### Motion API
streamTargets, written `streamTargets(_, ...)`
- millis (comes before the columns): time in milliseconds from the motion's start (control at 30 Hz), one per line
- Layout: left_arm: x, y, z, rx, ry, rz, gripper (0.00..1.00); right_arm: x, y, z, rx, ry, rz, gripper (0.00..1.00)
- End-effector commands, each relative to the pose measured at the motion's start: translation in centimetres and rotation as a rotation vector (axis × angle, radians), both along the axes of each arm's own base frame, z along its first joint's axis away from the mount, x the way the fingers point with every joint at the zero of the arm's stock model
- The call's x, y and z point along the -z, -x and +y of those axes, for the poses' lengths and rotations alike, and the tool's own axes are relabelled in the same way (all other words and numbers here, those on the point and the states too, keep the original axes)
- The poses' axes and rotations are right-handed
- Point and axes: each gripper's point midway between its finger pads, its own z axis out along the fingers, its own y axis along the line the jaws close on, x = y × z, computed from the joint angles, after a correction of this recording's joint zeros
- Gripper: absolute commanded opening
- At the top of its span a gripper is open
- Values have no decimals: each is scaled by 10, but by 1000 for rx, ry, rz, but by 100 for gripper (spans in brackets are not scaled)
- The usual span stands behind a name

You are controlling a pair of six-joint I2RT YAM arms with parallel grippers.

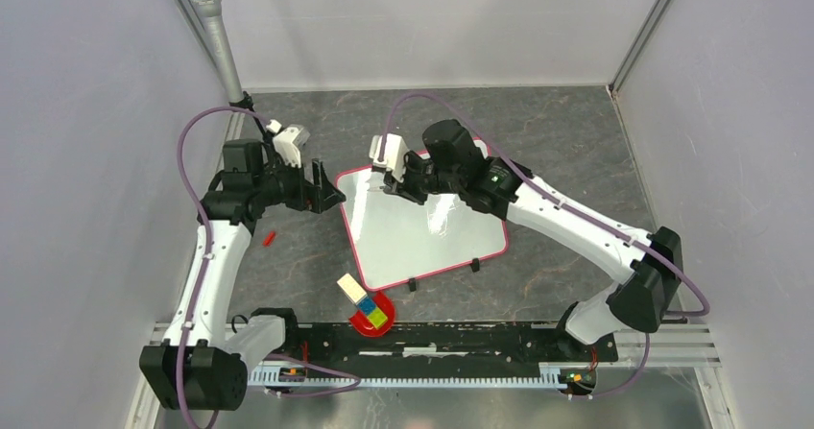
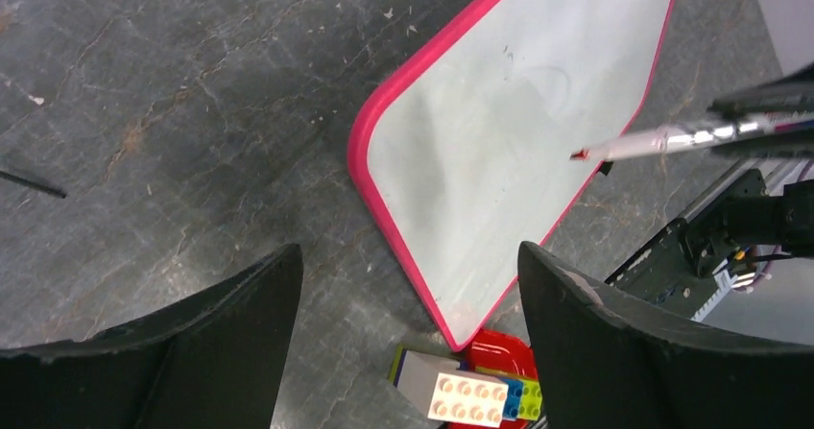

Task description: Write a sentence on the whiteboard

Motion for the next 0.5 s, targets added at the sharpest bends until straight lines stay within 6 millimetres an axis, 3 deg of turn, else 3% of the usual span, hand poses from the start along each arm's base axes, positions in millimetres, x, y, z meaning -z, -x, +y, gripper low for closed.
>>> streamTargets(0,-15,-24,-10,-27,109,-91,83,-4,-2,16,10,-26,-38,0)
streamTargets(200,-5,-49,-3,-131,138,-89,70,-6,-1,27,25,-40,-48,0)
streamTargets(467,1,-47,-18,-47,203,-56,68,6,14,18,5,-20,-2,0)
